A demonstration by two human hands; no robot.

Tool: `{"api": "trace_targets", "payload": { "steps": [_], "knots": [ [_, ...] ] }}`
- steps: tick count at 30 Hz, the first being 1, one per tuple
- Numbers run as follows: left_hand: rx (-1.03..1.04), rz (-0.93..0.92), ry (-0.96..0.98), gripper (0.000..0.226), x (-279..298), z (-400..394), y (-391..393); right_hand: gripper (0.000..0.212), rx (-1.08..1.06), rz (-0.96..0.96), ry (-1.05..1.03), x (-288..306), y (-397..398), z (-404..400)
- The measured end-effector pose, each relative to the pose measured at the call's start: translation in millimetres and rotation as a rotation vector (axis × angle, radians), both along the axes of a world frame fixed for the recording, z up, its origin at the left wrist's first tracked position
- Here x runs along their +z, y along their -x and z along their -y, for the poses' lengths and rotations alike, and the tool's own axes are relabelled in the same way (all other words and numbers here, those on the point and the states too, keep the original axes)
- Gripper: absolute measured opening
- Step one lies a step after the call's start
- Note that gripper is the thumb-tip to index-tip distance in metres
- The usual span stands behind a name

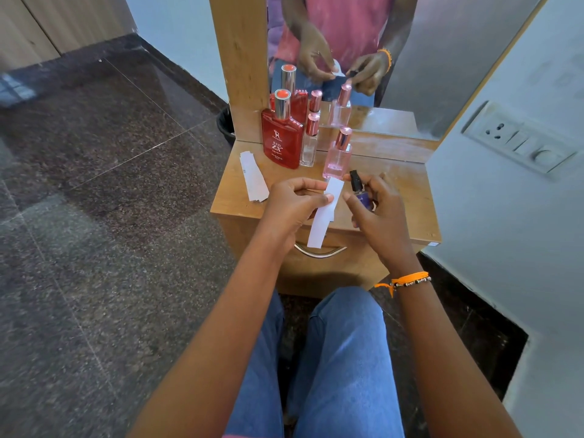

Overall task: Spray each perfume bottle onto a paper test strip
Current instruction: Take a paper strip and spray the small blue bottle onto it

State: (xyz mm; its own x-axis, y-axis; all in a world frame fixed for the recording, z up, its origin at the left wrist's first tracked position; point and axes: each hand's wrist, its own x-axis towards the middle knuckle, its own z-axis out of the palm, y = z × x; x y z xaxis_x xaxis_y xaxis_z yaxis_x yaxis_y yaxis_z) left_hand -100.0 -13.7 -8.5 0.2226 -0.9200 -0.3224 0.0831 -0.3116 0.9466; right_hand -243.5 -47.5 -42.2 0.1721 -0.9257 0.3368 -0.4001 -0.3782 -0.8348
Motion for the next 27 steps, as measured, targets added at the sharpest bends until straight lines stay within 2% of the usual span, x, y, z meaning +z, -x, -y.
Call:
{"api": "trace_targets", "payload": {
  "steps": [4, 9, 12, 16, 27],
  "knots": [
    [-0.01, -0.006, 0.0, 0.014, 1, 1, -1, 0.032, -0.066, -0.066, 0.058, -1, 2, 1],
    [-0.016, -0.005, -0.015, 0.014, 2, 2, -1, 0.044, -0.016, -0.093, 0.143, 6, -1, -1],
    [-0.021, 0.006, -0.02, 0.015, 1, 3, -2, 0.041, 0.013, -0.186, 0.226, 8, -2, 0],
    [-0.02, 0.023, -0.026, 0.015, 0, 2, -2, 0.048, 0.087, -0.347, 0.269, 6, 0, 5],
    [-0.02, 0.047, -0.006, 0.02, -2, 1, 1, 0.044, 0.133, -0.453, 0.256, 8, 1, 12]
  ]
}}
